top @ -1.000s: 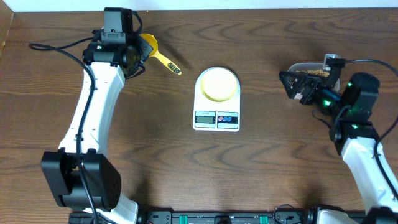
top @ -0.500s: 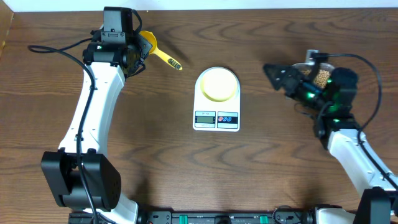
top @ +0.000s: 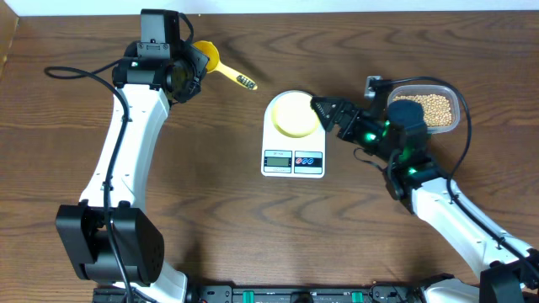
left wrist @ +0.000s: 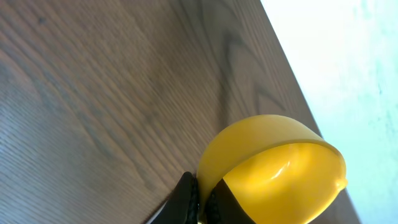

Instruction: Scoop item into bowl and weigh 50g on scale

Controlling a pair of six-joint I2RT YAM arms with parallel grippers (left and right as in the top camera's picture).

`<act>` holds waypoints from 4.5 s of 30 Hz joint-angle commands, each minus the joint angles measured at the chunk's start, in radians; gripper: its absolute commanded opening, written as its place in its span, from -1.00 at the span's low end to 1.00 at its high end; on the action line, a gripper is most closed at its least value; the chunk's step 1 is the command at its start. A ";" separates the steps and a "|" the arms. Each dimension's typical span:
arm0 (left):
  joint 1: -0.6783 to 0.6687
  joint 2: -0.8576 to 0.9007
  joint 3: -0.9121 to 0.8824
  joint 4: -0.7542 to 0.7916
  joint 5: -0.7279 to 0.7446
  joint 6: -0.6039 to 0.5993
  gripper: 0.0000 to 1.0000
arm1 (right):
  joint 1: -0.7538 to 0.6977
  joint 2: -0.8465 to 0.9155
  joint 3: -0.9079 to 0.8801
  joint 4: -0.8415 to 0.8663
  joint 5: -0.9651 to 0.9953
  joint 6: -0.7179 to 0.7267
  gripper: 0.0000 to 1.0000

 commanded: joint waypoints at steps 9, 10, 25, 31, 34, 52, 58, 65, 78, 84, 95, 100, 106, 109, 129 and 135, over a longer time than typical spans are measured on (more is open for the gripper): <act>-0.126 -0.013 0.002 0.024 0.038 -0.160 -0.85 | 0.034 0.003 0.017 0.016 0.074 0.016 0.82; -0.137 -0.013 0.002 0.024 0.038 -0.171 -0.85 | 0.034 0.003 0.017 0.021 0.074 0.016 0.81; -0.301 -0.013 0.002 0.026 0.094 -0.275 -0.85 | 0.040 0.003 0.017 0.092 0.073 -0.011 0.73; -0.344 -0.013 0.002 0.027 0.114 -0.275 -0.85 | 0.040 0.003 0.017 0.122 0.074 -0.038 0.55; -0.354 -0.013 0.002 0.027 0.137 -0.275 -0.85 | 0.040 0.003 0.017 0.125 0.074 -0.037 0.44; -0.354 -0.013 0.002 0.022 0.146 -0.275 -0.85 | 0.040 0.003 0.017 0.128 0.074 -0.037 -0.33; -0.355 -0.013 0.002 0.005 0.146 -0.319 -0.85 | 0.040 0.003 0.017 0.162 0.086 -0.038 -0.07; -0.354 -0.013 0.002 0.002 0.196 -0.417 -0.85 | 0.040 0.003 0.017 0.187 0.085 -0.056 -0.07; -0.355 -0.013 0.002 0.001 0.225 -0.505 -0.85 | 0.040 0.003 0.017 0.201 0.090 -0.056 -0.38; -0.355 -0.013 0.002 0.001 0.237 -0.508 -0.85 | 0.040 0.003 0.017 0.201 0.090 -0.056 -0.51; -0.356 -0.013 0.002 -0.003 0.251 -0.495 -0.85 | 0.040 0.003 0.017 0.202 0.090 -0.055 -0.98; -0.356 -0.013 0.002 -0.003 0.251 -0.495 -0.84 | 0.040 0.003 0.017 0.202 0.090 -0.055 -0.98; -0.356 -0.013 0.002 -0.003 0.251 -0.495 -0.84 | 0.040 0.003 0.017 0.202 0.093 -0.055 -0.98; -0.356 -0.013 0.002 -0.003 0.251 -0.494 -0.41 | 0.040 0.003 0.017 0.201 0.107 -0.056 -0.98; -0.219 -0.156 0.002 -0.003 0.246 0.169 0.74 | -0.166 -0.023 0.017 0.204 0.068 -0.217 -0.97; -0.199 -0.194 0.002 -0.079 0.247 0.537 0.74 | -0.248 -0.093 0.017 0.186 0.063 -0.275 -0.98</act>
